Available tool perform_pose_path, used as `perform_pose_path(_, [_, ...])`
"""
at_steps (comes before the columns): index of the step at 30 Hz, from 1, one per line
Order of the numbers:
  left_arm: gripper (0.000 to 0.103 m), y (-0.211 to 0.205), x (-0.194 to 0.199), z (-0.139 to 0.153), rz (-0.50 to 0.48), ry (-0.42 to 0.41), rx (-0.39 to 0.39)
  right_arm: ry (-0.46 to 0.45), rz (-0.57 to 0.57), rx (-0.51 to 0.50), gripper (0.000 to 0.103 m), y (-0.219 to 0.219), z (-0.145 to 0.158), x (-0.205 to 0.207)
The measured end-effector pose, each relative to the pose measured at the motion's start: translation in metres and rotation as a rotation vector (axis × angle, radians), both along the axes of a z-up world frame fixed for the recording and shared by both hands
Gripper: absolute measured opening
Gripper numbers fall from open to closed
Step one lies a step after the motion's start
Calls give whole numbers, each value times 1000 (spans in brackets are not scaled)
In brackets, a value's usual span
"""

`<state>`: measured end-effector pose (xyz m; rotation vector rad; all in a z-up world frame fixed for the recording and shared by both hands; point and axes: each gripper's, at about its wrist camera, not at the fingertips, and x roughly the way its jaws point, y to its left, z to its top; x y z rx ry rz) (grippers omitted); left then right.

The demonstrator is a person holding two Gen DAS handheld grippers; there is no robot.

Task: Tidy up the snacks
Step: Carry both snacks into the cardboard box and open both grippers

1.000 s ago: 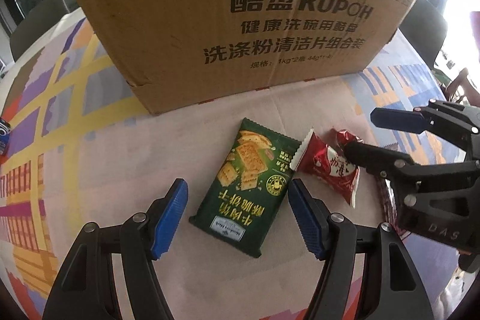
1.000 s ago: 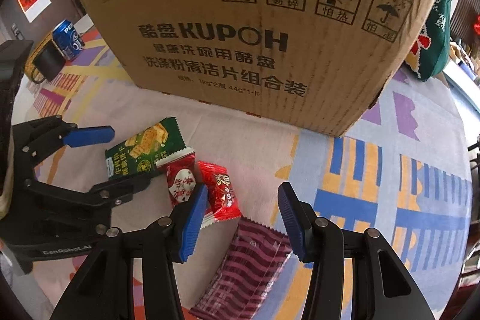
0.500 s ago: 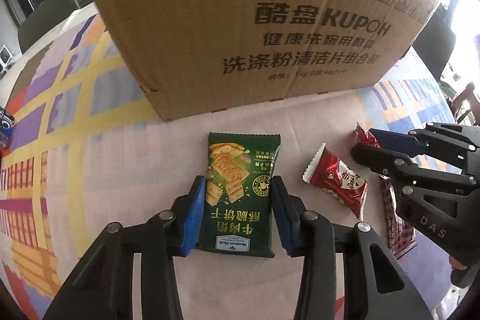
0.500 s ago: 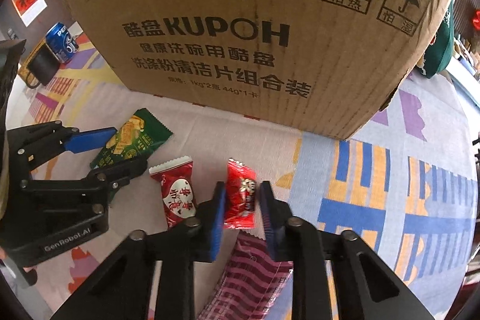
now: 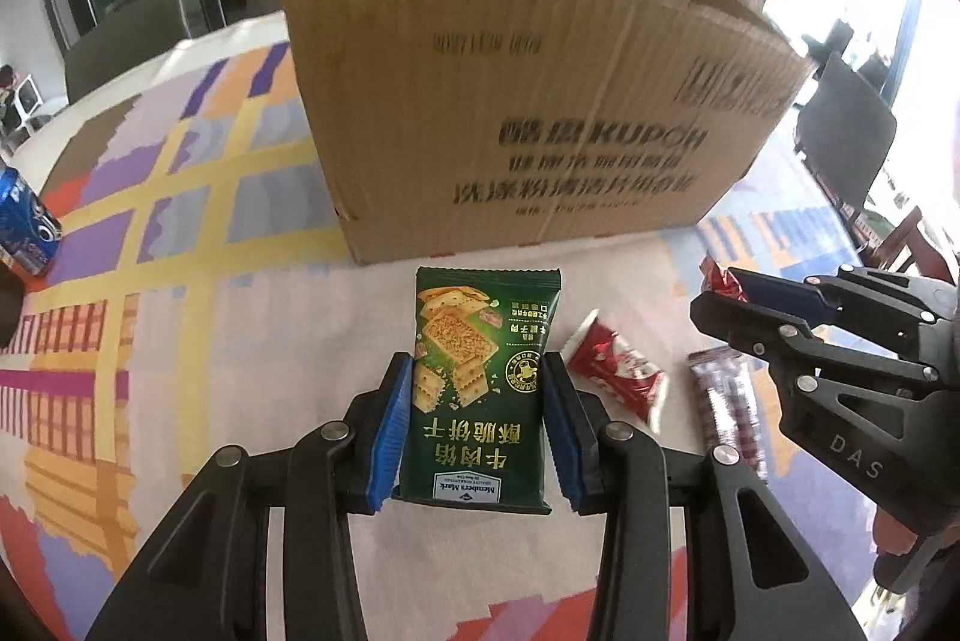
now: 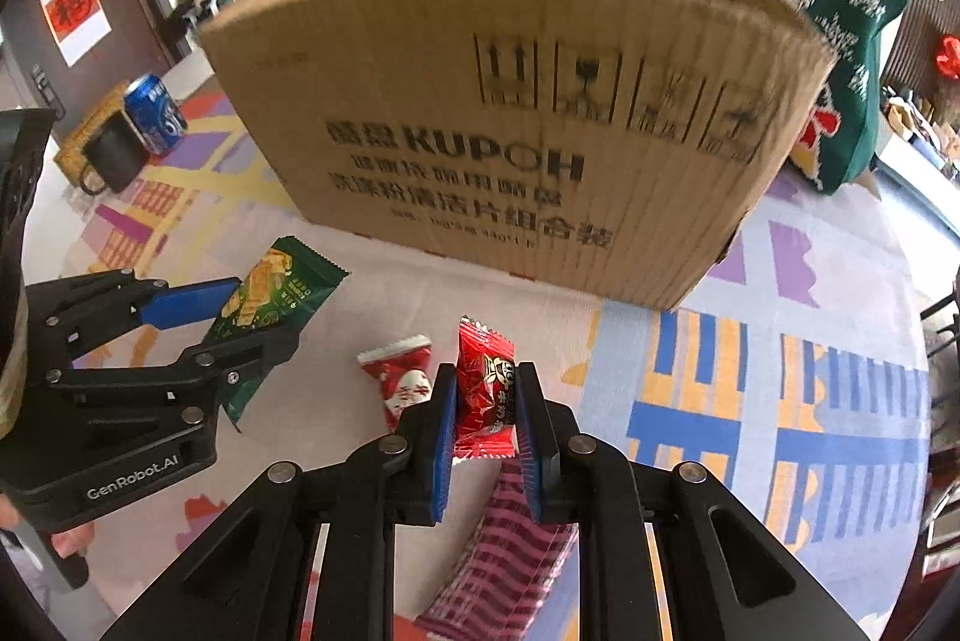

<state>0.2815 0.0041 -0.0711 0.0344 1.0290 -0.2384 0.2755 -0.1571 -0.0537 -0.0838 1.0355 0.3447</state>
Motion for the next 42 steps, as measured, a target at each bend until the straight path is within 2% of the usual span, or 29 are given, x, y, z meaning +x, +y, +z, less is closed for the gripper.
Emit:
perform_pose_path(11, [41,-8,-29,62,-8,-131,-43,-134,-14,53,20,-6,56,-24])
perform_pose_path(22, [41,-10,-33,116,-25,-277,-55,-273,-27,95,20,-9,107,-35])
perform_pose_path(32, [41,-11,-19,148,-33,-364,-50,-366,-36,122,20,-10,142,-29])
perform_pose_path(38, [41,-9,-4,160,-28,-382,-44,-399,-44,126,20,-11,158,-14])
perform_pose_path(42, [41,-12,8,163,-32,-387,-13,-409,-60,116,20,-13,164,-1])
